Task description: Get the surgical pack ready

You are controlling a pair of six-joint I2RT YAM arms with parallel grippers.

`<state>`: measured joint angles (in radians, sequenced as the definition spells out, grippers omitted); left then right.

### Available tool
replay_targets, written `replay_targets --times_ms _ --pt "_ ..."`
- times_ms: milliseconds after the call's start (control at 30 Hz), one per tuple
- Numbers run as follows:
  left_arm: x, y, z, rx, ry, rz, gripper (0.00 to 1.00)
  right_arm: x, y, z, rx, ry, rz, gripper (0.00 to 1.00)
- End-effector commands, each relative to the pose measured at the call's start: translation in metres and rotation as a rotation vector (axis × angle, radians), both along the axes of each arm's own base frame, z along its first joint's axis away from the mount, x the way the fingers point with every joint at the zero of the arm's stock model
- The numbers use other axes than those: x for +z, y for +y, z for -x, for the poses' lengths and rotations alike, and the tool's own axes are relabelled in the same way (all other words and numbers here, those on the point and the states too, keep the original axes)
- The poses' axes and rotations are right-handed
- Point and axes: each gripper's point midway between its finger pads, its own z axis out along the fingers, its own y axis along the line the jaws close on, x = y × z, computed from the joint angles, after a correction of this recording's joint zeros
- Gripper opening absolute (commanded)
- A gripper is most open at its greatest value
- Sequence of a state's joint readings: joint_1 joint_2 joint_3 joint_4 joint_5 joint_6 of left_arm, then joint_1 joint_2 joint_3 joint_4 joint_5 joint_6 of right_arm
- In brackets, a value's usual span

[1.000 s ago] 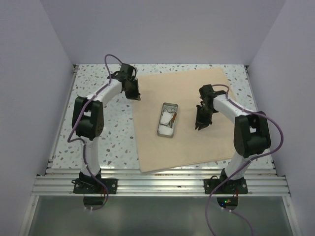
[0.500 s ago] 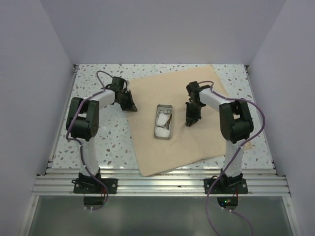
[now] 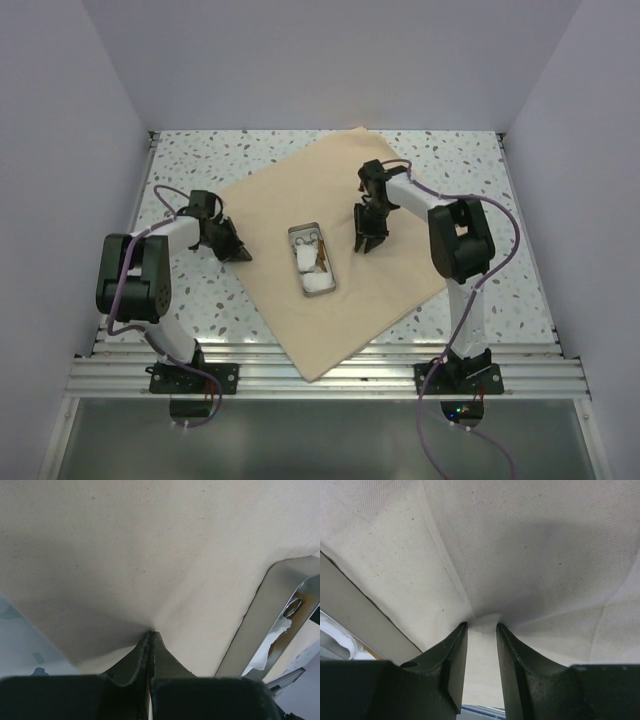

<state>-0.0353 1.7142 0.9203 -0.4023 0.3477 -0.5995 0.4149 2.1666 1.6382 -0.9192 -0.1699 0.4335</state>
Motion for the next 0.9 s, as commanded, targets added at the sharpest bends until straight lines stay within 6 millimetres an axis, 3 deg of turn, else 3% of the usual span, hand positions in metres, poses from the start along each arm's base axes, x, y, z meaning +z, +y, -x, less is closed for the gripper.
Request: replay_targets --times_ms 0,67,167,333,567,700,867 --pt "-0.020 0.000 0.037 0.021 0.132 -0.002 0.00 -0.046 -0.051 -0.004 -0.010 0.028 0.108 0.36" --pt "-0.018 0.001 0.039 0.029 0.127 -0.009 0.00 -0.048 -0.066 -0.007 -0.048 0.042 0.100 0.37" --pt "-0.017 0.003 0.052 0.040 0.132 -0.020 0.00 -0.043 -0.071 -0.007 -0.056 0.051 0.095 0.37" --pt "-0.028 0.008 0.080 0.021 0.186 -0.046 0.00 -0.050 -0.066 0.026 -0.104 0.102 0.035 0.38" --pt "-0.027 0.006 0.105 0.006 0.205 -0.030 0.00 -0.056 -0.076 0.071 -0.122 0.151 0.039 0.39" --pt "-0.027 0.003 0.124 0.003 0.238 -0.008 0.00 -0.051 -0.078 0.076 -0.110 0.135 0.041 0.40" --pt "-0.021 0.004 0.129 0.004 0.235 -0.010 0.00 -0.046 -0.072 0.067 -0.120 0.125 0.023 0.41"
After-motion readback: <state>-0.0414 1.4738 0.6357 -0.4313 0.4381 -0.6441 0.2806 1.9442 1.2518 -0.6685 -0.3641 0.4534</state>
